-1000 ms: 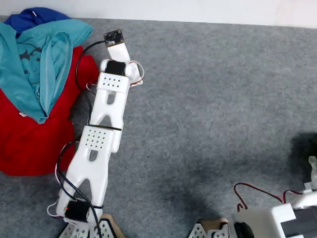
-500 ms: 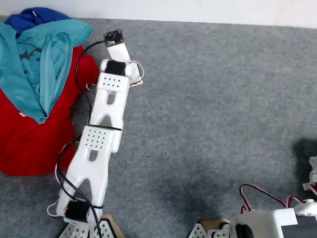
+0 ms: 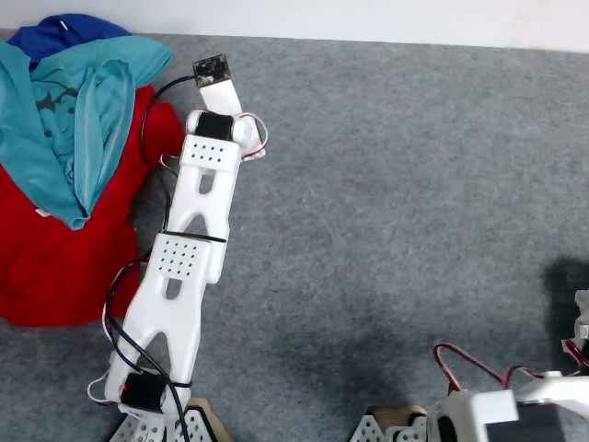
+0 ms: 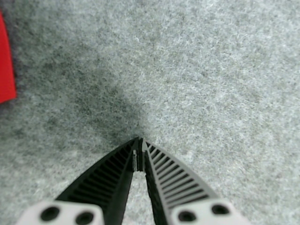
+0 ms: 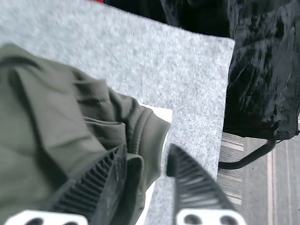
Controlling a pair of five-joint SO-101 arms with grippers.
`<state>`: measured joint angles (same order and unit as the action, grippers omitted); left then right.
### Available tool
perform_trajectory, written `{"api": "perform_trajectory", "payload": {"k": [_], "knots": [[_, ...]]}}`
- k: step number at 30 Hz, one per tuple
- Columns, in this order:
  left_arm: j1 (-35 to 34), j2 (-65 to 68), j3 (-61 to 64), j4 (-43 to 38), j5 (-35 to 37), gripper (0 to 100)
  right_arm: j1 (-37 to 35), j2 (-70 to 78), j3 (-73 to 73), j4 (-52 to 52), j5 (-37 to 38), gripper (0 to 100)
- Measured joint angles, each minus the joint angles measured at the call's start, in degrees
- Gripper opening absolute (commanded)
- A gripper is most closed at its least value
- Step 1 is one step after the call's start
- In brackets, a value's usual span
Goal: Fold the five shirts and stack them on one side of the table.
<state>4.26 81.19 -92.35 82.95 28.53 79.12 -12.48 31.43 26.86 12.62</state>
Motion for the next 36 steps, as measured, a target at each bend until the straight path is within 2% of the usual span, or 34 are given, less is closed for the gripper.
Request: {"api": "perform_trajectory", "payload": {"k": [1,8,13,20,28,36], "knots": [[0.0,0.0,0.0,0.0,0.0,1,-0.4,-1.2,-0.2,1.1,-0.7,0.2],[0.0,0.0,0.0,0.0,0.0,1,-4.7,-3.4,-0.3,2.5,-1.5,1.4],[0.0,0.0,0.0,0.0,0.0,1,-5.9,0.1,-0.6,2.2,-1.5,1.4],[0.0,0.0,0.0,0.0,0.0,1,-5.9,8.7,-0.7,-3.9,-0.8,1.4],[0.0,0.0,0.0,0.0,0.0,1,-0.8,17.4,-2.9,-11.1,1.1,1.4],[0.0,0.0,0.0,0.0,0.0,1,3.8,19.0,-6.1,-11.9,1.3,1.4]]}}
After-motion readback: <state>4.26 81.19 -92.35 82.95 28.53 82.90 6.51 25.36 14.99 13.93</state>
